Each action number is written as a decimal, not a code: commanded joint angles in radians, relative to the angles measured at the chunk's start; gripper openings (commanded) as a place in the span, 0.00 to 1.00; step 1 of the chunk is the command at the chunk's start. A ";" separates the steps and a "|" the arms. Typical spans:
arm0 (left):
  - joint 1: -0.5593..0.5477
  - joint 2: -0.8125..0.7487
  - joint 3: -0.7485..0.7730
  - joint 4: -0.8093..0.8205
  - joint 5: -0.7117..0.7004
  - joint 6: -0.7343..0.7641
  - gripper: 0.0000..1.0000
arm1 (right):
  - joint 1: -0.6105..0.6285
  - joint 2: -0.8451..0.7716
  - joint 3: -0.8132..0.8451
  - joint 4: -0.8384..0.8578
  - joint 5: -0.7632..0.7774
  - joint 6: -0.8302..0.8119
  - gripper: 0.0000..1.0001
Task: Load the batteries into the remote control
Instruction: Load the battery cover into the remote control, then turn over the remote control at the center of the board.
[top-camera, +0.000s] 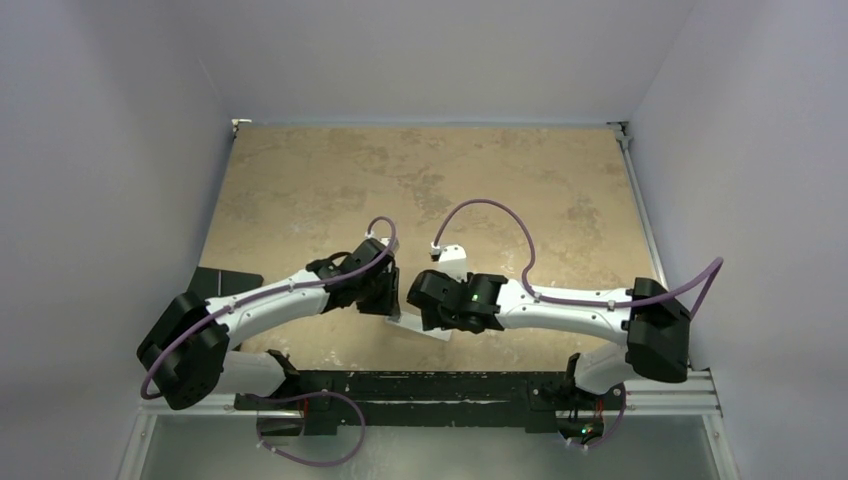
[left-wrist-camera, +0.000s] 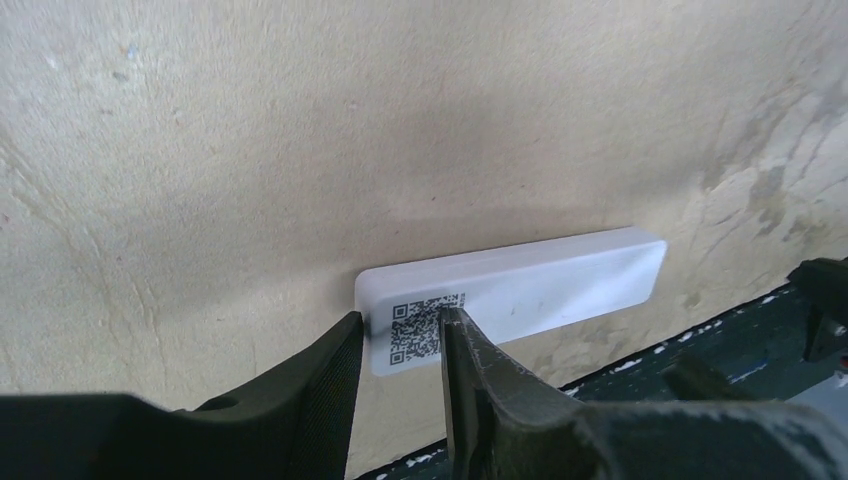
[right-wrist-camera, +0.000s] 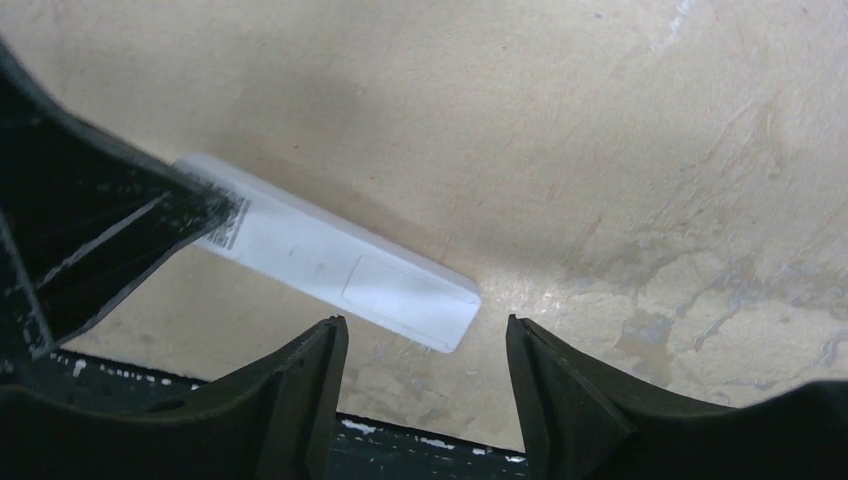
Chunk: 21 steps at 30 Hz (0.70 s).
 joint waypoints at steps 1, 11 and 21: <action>-0.009 -0.008 0.091 -0.034 -0.034 -0.010 0.34 | 0.002 -0.060 -0.024 0.095 -0.051 -0.203 0.70; -0.008 -0.016 0.178 -0.149 -0.166 -0.012 0.36 | 0.001 -0.050 -0.075 0.269 -0.239 -0.504 0.81; -0.009 -0.111 0.240 -0.301 -0.325 -0.058 0.36 | -0.012 0.016 -0.091 0.325 -0.289 -0.623 0.83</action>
